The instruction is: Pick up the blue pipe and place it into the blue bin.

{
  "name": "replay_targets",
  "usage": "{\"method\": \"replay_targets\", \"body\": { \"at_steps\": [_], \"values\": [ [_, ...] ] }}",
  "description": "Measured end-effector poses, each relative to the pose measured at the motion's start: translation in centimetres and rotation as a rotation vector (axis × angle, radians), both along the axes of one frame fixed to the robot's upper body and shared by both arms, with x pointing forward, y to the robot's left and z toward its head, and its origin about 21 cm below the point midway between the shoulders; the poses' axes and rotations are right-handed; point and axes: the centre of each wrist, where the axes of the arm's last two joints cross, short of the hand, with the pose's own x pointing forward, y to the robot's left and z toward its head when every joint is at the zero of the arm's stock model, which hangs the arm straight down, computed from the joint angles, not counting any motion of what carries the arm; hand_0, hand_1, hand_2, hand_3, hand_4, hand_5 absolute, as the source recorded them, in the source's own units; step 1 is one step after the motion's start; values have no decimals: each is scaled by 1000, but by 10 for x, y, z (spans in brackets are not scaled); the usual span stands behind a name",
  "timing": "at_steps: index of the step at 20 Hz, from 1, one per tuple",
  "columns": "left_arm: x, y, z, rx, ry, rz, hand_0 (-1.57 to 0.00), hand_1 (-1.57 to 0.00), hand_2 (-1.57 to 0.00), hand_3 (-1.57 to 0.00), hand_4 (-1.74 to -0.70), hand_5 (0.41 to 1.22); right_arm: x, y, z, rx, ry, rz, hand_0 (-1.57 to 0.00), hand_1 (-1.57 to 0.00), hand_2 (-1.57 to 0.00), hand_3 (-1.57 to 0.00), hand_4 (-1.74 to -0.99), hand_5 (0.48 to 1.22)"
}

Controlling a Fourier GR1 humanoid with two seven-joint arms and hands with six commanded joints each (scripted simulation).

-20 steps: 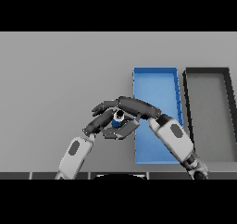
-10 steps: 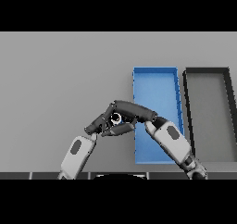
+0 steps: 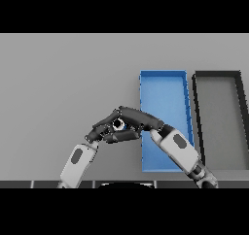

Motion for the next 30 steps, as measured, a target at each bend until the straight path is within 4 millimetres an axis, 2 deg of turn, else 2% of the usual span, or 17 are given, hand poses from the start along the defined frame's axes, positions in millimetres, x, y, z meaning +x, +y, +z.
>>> {"method": "replay_targets", "body": {
  "at_steps": [2,5,8,10,12,15,16,18,22,25,30],
  "values": [
    [4,1,2,42,-21,-47,-598,-549,-529,-477,-1206,1221,-3,1,3,-13,22,-18,-1565,-1565,-1565,-1559,-1738,1211],
    [3,3,0,96,-31,-52,-306,-281,-270,-244,-1047,938,-5,1,2,-27,21,-34,-1568,-1568,-1568,-1565,-1739,1216],
    [3,2,0,135,38,-10,-156,-143,-138,-124,-980,704,-8,4,-1,-16,0,-37,-1569,-1569,-1569,-1568,-1740,1218],
    [1,3,-1,128,72,-10,-100,-91,-88,-79,-969,603,-7,3,-3,-12,-1,-39,-1570,-1570,-1570,-1569,-1740,1219],
    [3,4,-1,139,77,5,-63,-58,-56,-50,-955,538,-7,7,2,14,15,-34,-1570,-1570,-1570,-1570,-1741,1220],
    [0,1,-7,153,76,23,-32,-29,-28,-25,-928,484,-2,0,0,46,66,-35,-1571,-1571,-1571,-1570,-1741,1220],
    [2,2,-9,173,90,27,-25,-23,-22,-20,-922,482,-2,4,6,79,89,-14,-1571,-1571,-1571,-1570,-1741,1221],
    [2,3,-10,178,85,29,-16,-14,-14,-12,-913,470,1,-3,20,119,120,-15,-1571,-1571,-1571,-1571,-1741,1221],
    [1,6,-8,180,79,26,-6,-5,-5,-5,-906,445,11,-9,66,175,159,8,-1571,-1571,-1571,-1571,-1741,1221],
    [1,8,-7,190,102,20,-3,-2,-2,-2,-905,435,23,-14,110,268,114,46,-1571,-1571,-1571,-1571,-1741,1221],
    [1,6,-6,216,105,27,0,0,0,0,-890,425,53,-45,159,340,17,-233,-1571,-1571,-1571,-1571,-1741,1221]
  ]
}}
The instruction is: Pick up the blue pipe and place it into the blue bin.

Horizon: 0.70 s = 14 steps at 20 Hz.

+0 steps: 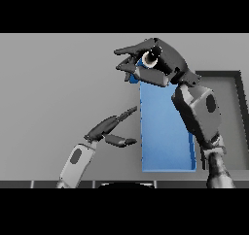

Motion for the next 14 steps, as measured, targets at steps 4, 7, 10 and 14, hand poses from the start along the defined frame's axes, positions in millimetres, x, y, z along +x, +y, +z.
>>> {"method": "replay_targets", "body": {
  "at_steps": [4,7,10,14],
  "values": [
    [1,4,3,-15,-9,2,1,1,1,1,-882,411,38,-36,-7,-15,69,-183,-1571,-1571,-1571,-1571,-1741,1221],
    [1,4,1,1,-20,3,1,1,1,1,-871,415,50,-67,-28,-52,137,-285,-1571,-1571,-1571,-1571,-1741,1221],
    [0,4,2,1,-29,3,1,1,1,1,-865,419,51,-90,-59,-70,240,-357,-1571,-1571,-1571,-1571,-1741,1221],
    [-6,2,-4,-20,-6,-9,1,1,1,1,-877,422,37,-112,-106,-123,360,-430,-1571,-1571,-1571,-1571,-1741,1221]
  ]
}}
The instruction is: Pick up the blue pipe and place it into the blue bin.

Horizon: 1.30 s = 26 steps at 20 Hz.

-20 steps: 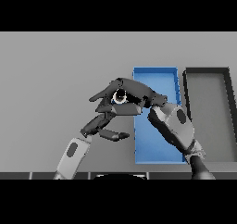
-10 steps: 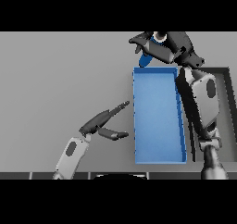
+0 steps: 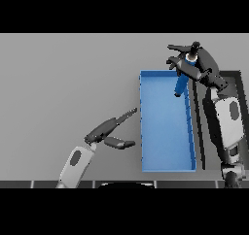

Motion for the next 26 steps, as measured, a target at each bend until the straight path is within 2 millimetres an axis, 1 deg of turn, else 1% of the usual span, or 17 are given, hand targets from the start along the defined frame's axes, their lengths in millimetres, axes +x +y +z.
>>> {"method": "replay_targets", "body": {
  "at_steps": [2,4,6,7,8,9,12,13,14,15,16,18,19,21,23,24,26],
  "values": [
    [-1,2,0,12,6,15,1,1,1,1,-879,425,-11,-8,-19,1,72,-44,-1571,-1571,-1571,-1571,-1741,1221],
    [0,-3,1,12,10,17,1,1,1,1,-880,428,-20,-12,-29,-16,137,-100,-1571,-1571,-1571,-1571,-1741,1221],
    [0,0,3,15,2,19,1,1,1,1,-884,425,-28,-12,-48,-50,217,-161,-1571,-1571,-1571,-1571,-1741,1221],
    [-2,-1,3,6,-1,10,1,1,1,1,-887,423,-32,-10,-56,-74,238,-188,-1571,-1571,-1571,-1508,-1741,1221],
    [-2,0,4,7,-5,13,1,1,1,1,-888,422,-34,-11,-62,-91,265,-226,-1571,-1571,-1571,-1521,-1741,1221],
    [-4,4,2,1,0,12,1,1,1,1,-887,420,-35,-12,-70,-103,300,-250,-1571,-1571,-1571,-1255,-1741,1221],
    [-3,2,4,9,-5,9,1,1,1,1,-883,421,-40,-10,-91,-181,382,-303,-1571,-1571,-1571,-908,-1741,1221],
    [-5,0,3,6,-5,-1,1,1,1,1,-883,421,-41,-9,-99,-208,417,-320,-1571,-1548,-1571,-847,-1741,1221],
    [-4,4,3,14,0,3,1,1,1,1,-882,421,-40,-8,-104,-227,447,-344,-1465,-1336,-1339,-788,-1678,1221],
    [-4,3,4,10,-4,5,1,1,1,1,-881,422,-40,-9,-110,-253,487,-360,-1172,-1069,-1071,-630,-1592,1221],
    [-4,2,5,14,-2,12,1,1,1,1,-878,422,-38,-12,-111,-282,520,-372,-937,-855,-856,-504,-1503,1221],
    [-2,2,3,24,2,24,1,1,1,1,-878,427,-35,-10,-112,-342,546,-348,-599,-547,-548,-322,-1337,1221],
    [-2,3,2,24,2,24,1,1,1,1,-878,428,-34,-6,-112,-391,551,-303,-479,-437,-438,-258,-1275,1186],
    [-1,3,7,12,-10,15,1,1,1,1,-881,429,-33,-2,-108,-492,548,-234,-306,-279,-280,-164,-1175,1084],
    [-3,5,4,10,-2,15,1,1,1,1,-886,428,-35,0,-108,-573,510,-172,-196,-179,-179,-105,-1110,979],
    [-4,4,5,4,1,8,1,1,1,1,-886,428,-35,-1,-111,-604,554,-169,-156,-143,-143,-84,-1083,934],
    [-5,3,6,6,1,10,1,1,1,1,-885,426,-35,-2,-114,-617,569,-169,-100,-91,-91,-53,-1071,868]
  ]
}}
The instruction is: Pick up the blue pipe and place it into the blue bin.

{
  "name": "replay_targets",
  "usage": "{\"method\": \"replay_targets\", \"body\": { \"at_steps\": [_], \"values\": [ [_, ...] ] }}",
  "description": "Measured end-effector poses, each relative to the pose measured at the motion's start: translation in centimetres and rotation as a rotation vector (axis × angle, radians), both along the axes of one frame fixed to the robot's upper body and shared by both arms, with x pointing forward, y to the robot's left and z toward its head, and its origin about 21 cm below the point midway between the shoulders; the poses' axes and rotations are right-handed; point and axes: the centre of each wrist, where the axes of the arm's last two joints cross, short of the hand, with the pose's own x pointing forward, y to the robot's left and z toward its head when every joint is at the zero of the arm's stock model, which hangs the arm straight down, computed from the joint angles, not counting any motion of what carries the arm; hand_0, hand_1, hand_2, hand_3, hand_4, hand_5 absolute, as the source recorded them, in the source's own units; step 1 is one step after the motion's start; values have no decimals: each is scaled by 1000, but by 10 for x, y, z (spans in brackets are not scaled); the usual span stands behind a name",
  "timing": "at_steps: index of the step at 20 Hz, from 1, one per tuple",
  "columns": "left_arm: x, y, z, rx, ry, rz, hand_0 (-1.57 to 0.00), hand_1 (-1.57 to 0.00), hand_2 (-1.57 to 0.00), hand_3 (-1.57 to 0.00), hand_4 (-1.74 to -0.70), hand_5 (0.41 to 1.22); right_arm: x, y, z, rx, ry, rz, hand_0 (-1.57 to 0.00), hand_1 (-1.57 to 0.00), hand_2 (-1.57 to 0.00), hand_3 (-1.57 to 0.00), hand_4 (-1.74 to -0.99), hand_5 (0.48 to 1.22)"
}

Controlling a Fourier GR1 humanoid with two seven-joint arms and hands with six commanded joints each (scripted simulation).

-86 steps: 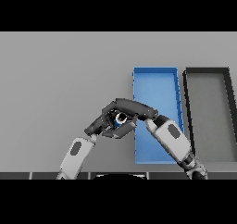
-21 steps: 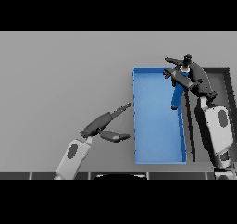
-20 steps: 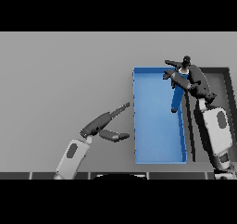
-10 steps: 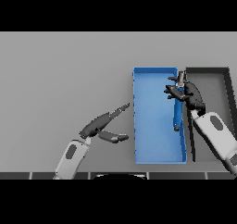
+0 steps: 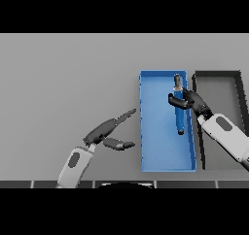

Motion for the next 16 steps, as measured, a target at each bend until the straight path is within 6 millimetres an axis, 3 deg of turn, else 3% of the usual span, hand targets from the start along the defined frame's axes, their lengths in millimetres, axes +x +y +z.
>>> {"method": "replay_targets", "body": {
  "at_steps": [7,16],
  "values": [
    [1,1,1,7,-3,11,1,1,1,1,-888,429,0,-3,-8,-71,31,24,-20,-18,-18,-10,-1033,696],
    [-5,7,-16,23,5,7,1,1,1,1,-885,431,2,-1,-4,-119,37,65,-6,-5,-5,-3,-1022,643]
  ]
}}
